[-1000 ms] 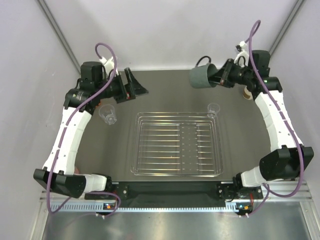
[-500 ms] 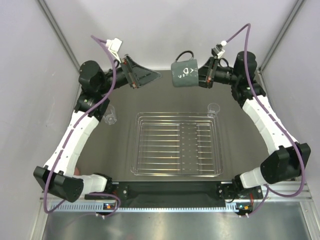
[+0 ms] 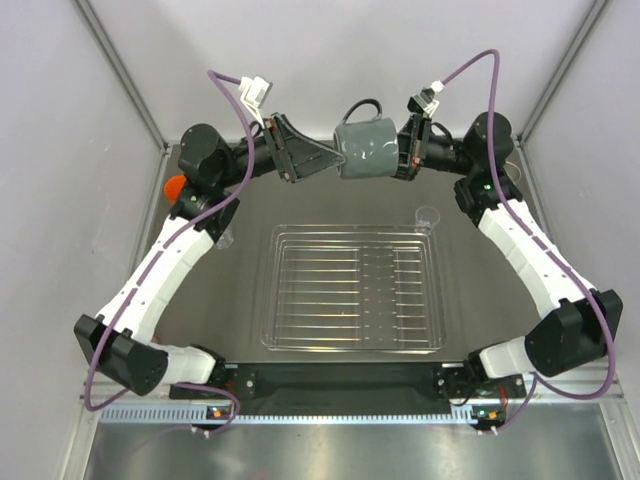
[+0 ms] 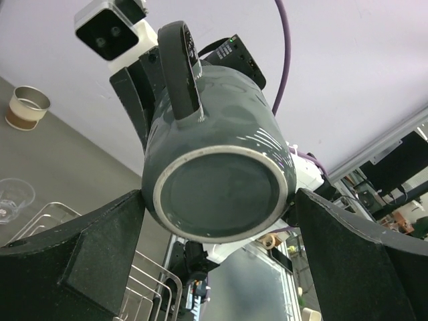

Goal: Load the cups into the dish rack

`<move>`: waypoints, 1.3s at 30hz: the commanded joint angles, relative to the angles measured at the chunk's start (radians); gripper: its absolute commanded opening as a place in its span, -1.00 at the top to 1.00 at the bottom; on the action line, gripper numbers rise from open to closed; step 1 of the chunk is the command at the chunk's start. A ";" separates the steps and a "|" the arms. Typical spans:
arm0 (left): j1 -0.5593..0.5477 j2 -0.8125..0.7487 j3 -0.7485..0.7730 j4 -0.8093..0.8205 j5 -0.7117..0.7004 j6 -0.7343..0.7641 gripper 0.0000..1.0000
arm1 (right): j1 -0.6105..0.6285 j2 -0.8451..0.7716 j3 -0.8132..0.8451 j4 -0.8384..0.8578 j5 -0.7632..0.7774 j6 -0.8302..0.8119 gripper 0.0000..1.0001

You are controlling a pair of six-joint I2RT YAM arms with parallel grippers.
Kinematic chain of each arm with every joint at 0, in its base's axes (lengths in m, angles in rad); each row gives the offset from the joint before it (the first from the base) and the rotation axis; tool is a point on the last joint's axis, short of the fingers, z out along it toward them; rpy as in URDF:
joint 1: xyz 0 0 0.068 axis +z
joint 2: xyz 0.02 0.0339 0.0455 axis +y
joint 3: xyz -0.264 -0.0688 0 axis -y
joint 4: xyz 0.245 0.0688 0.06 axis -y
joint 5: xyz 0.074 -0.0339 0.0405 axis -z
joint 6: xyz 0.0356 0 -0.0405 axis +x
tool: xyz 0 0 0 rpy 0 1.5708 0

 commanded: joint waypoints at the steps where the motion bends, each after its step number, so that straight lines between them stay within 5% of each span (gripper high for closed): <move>1: -0.016 -0.026 -0.002 0.096 -0.008 0.001 -0.98 | 0.026 -0.049 0.009 0.111 0.002 0.040 1.00; 23: -0.062 0.021 0.035 0.044 -0.049 -0.013 -0.97 | 0.066 0.011 0.059 0.015 0.035 -0.051 1.00; 26: -0.065 0.028 0.045 0.007 -0.063 0.010 -0.81 | 0.067 0.016 0.075 -0.015 0.041 -0.072 1.00; 29: -0.065 0.035 0.054 -0.030 -0.066 0.028 -0.42 | 0.067 0.019 0.078 -0.022 0.046 -0.083 1.00; 33: -0.065 0.041 0.061 -0.073 -0.074 0.054 0.40 | 0.067 0.017 0.084 -0.038 0.049 -0.098 1.00; 34: -0.065 0.043 0.064 -0.085 -0.077 0.060 0.80 | 0.064 0.014 0.084 -0.041 0.049 -0.103 1.00; 36: -0.065 0.046 0.071 -0.099 -0.079 0.070 0.99 | 0.056 0.017 0.084 -0.041 0.049 -0.104 0.98; 39: -0.065 0.047 0.077 -0.116 -0.083 0.082 1.00 | 0.044 0.022 0.089 -0.041 0.045 -0.103 0.95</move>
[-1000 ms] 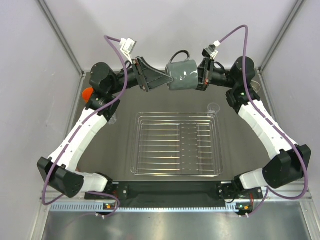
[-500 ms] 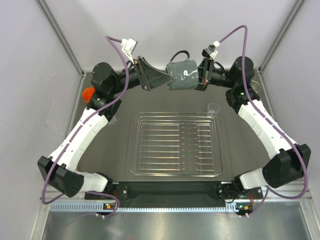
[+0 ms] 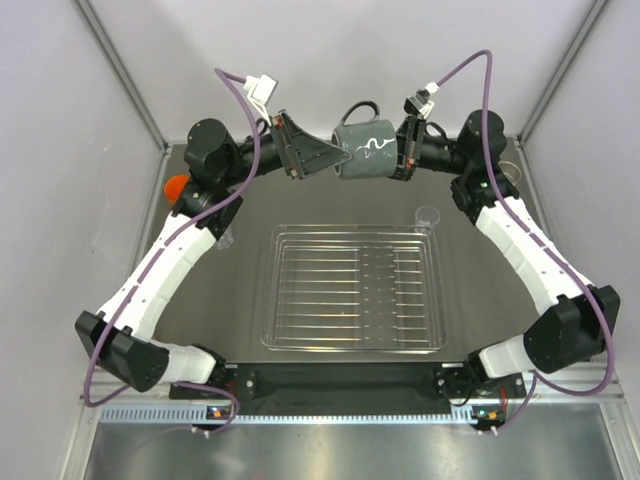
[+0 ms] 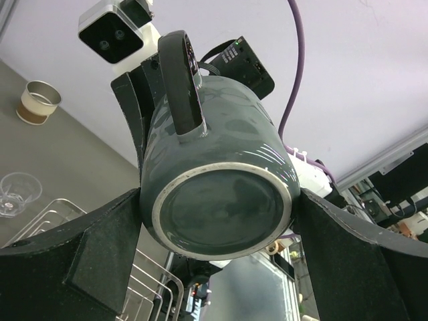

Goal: Load the cups into the dish rack

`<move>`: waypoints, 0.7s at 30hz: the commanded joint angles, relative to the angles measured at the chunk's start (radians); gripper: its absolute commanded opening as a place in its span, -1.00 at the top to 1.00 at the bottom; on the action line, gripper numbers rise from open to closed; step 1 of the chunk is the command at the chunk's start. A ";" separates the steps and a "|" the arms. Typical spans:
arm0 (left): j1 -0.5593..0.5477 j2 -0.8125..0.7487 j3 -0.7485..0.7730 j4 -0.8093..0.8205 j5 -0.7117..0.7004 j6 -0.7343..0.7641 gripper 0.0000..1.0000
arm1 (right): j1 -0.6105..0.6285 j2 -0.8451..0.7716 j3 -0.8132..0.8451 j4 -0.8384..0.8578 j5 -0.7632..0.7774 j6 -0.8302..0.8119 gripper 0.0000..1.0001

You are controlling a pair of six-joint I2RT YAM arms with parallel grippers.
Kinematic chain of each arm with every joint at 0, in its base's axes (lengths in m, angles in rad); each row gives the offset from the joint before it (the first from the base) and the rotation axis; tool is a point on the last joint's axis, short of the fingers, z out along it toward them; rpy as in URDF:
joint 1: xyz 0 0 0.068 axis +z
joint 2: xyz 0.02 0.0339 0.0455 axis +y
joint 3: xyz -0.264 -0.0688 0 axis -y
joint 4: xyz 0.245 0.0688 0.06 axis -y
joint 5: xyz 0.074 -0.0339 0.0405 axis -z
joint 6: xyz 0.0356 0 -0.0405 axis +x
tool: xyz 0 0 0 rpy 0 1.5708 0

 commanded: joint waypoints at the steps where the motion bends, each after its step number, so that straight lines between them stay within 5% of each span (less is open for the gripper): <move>1: -0.030 0.022 0.036 -0.036 -0.028 0.051 1.00 | 0.018 0.005 0.072 0.029 0.019 -0.032 0.98; 4: -0.027 0.025 0.044 -0.051 -0.019 0.059 0.98 | 0.012 0.007 0.078 0.029 0.022 -0.027 1.00; 5: -0.025 0.028 0.051 -0.064 -0.017 0.068 0.45 | 0.010 0.007 0.081 0.027 0.022 -0.027 1.00; 7: -0.023 0.025 0.050 -0.073 -0.028 0.072 -0.20 | 0.007 0.008 0.083 0.024 0.022 -0.026 1.00; 9: -0.023 0.014 0.042 -0.073 -0.039 0.082 -0.56 | 0.004 0.005 0.080 0.024 0.022 -0.026 1.00; 18: -0.022 -0.006 0.030 -0.093 -0.045 0.102 -0.71 | -0.034 -0.046 0.022 0.021 0.071 -0.024 1.00; 21: -0.020 -0.019 0.024 -0.117 -0.065 0.118 -0.90 | -0.046 -0.067 0.020 -0.008 0.105 -0.052 1.00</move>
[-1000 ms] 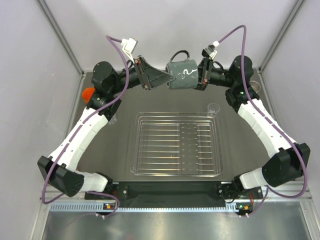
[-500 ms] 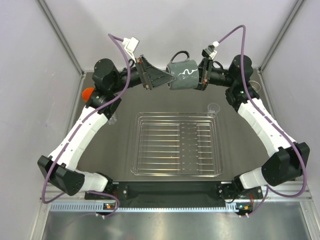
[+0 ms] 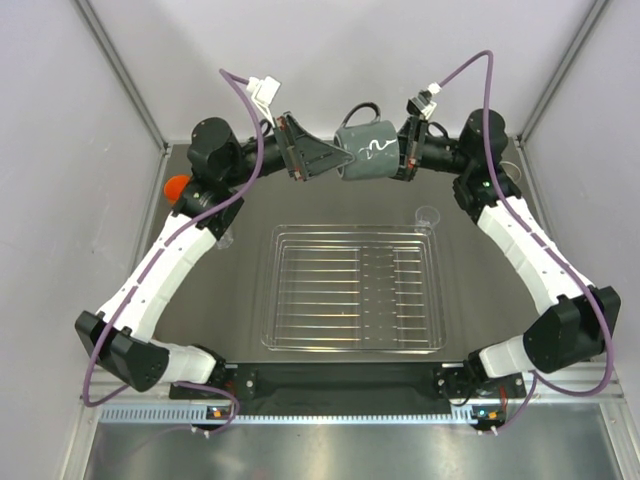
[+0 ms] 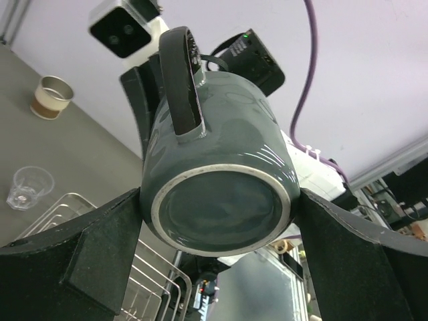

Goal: Load the cups into the dish rack

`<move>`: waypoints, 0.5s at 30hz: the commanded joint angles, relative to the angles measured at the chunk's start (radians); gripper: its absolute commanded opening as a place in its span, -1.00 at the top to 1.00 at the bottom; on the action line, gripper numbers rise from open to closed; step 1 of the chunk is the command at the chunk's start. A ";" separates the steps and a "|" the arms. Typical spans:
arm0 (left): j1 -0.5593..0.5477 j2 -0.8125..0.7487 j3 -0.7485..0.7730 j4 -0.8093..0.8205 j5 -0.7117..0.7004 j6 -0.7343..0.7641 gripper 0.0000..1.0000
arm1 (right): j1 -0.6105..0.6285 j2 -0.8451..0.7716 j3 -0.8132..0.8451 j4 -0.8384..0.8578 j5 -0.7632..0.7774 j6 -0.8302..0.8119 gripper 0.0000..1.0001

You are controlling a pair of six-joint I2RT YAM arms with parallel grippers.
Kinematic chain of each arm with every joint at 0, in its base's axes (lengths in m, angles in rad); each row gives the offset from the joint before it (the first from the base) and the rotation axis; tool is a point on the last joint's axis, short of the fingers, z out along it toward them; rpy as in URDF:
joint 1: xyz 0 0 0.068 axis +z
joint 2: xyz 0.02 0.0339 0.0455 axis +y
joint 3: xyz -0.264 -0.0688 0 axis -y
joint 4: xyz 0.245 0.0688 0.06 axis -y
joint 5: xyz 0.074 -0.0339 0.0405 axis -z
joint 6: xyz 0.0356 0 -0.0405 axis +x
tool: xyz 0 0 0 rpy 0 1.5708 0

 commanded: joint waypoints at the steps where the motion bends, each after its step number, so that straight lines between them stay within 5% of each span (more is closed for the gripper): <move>1: -0.012 -0.029 0.006 -0.054 -0.051 0.075 -0.93 | -0.028 -0.079 0.014 0.006 0.132 -0.031 1.00; 10: 0.011 -0.089 0.006 -0.174 -0.182 0.145 -0.97 | -0.076 -0.118 0.039 -0.080 0.173 -0.100 1.00; 15: 0.071 -0.124 -0.037 -0.164 -0.131 0.164 -0.97 | -0.114 -0.126 0.014 -0.047 0.155 -0.058 1.00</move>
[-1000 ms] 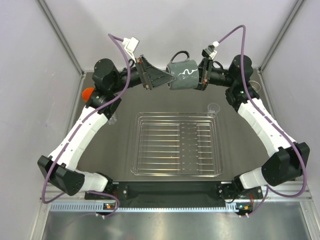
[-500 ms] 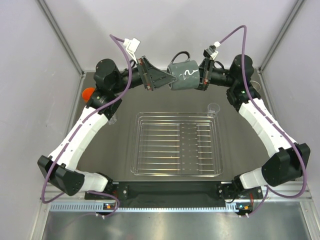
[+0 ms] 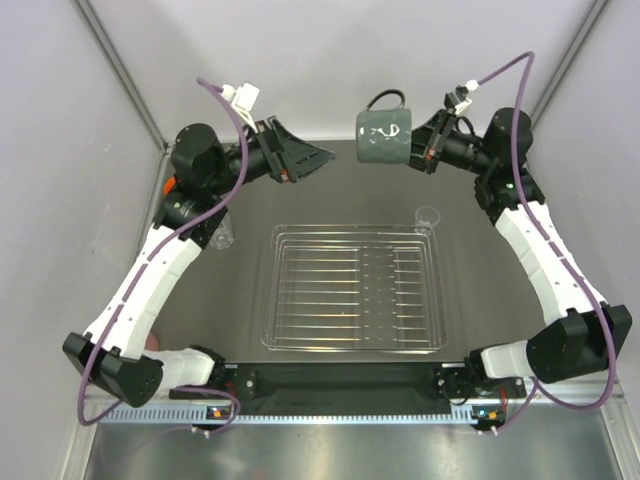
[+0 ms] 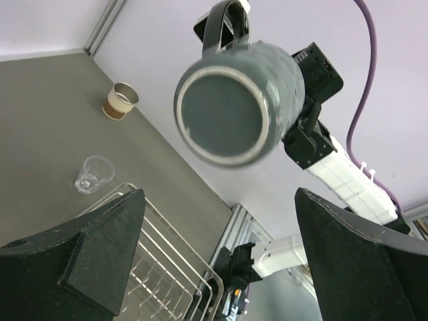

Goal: Load the cups into the dish rack

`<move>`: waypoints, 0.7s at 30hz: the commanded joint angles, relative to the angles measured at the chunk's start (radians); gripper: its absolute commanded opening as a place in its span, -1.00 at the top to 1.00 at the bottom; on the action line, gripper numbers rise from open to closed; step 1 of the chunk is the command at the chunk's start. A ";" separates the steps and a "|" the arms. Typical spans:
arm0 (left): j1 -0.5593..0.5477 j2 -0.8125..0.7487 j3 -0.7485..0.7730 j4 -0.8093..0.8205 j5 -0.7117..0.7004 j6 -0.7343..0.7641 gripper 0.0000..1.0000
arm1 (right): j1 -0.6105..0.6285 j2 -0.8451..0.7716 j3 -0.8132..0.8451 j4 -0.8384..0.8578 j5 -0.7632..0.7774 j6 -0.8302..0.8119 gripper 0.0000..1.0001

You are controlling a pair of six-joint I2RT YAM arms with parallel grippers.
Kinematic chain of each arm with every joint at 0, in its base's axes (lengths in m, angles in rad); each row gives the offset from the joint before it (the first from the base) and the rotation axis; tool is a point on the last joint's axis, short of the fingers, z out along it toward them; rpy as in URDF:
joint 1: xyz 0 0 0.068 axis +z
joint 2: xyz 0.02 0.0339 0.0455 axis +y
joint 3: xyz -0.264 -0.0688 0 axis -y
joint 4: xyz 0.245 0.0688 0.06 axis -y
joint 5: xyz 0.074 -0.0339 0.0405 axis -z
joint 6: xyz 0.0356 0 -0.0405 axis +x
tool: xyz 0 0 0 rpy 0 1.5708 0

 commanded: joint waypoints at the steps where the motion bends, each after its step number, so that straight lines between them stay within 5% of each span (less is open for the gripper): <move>1: 0.042 -0.049 -0.047 0.057 0.102 -0.013 -0.97 | -0.021 -0.057 0.002 0.134 0.003 0.052 1.00; 10: 0.050 0.040 -0.044 0.335 0.201 -0.202 -0.98 | 0.048 -0.002 0.044 0.160 -0.040 0.083 1.00; 21: 0.039 0.096 0.014 0.343 0.175 -0.207 -0.98 | 0.096 0.051 0.095 0.117 -0.051 0.051 1.00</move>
